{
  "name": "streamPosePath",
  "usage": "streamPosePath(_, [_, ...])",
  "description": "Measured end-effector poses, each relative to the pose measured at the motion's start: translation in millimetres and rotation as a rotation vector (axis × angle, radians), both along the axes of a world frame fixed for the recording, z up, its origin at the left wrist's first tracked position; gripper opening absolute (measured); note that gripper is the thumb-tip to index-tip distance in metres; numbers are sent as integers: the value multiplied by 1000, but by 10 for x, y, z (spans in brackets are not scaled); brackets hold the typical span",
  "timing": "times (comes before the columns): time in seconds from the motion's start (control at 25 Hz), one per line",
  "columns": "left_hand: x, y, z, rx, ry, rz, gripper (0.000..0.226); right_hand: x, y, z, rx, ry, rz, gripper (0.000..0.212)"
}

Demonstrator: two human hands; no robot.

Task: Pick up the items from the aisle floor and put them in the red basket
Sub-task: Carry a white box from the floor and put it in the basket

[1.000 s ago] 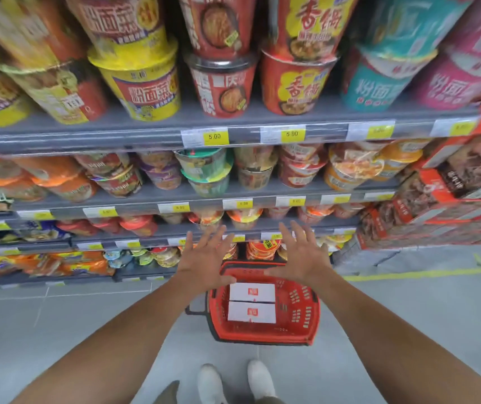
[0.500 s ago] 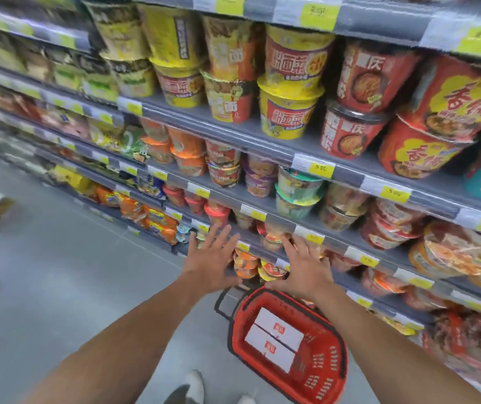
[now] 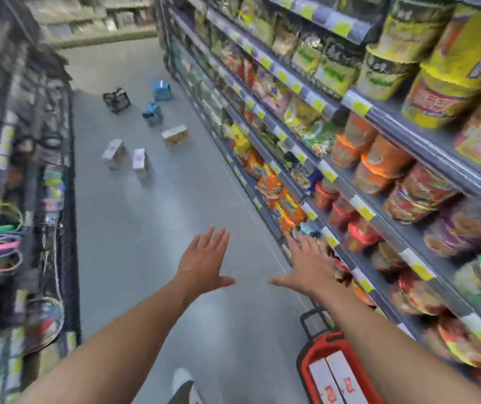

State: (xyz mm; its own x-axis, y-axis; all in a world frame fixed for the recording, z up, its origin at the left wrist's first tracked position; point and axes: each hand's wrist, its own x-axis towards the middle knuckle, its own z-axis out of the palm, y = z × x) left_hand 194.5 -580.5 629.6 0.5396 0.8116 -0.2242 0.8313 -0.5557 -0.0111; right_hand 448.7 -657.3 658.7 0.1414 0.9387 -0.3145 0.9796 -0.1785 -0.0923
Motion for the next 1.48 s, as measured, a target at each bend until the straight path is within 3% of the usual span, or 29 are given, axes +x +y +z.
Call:
streamPosePath(0.28, [-1591, 507, -27, -25, -36, 179, 119, -1459, 962, 36, 35, -21, 188, 120])
streamPosePath(0.52, [-2448, 847, -30, -6, -20, 310, 118, -2302, 1564, 13, 52, 19, 262, 125])
streamPosePath(0.88, [-2776, 1790, -134, -7, -19, 416, 114, -2723, 2693, -138, -20, 43, 309, 130])
streamPosePath(1.48, [-2986, 4241, 12, 38, -36, 632, 110, -3033, 5608, -148, -33, 76, 432, 124])
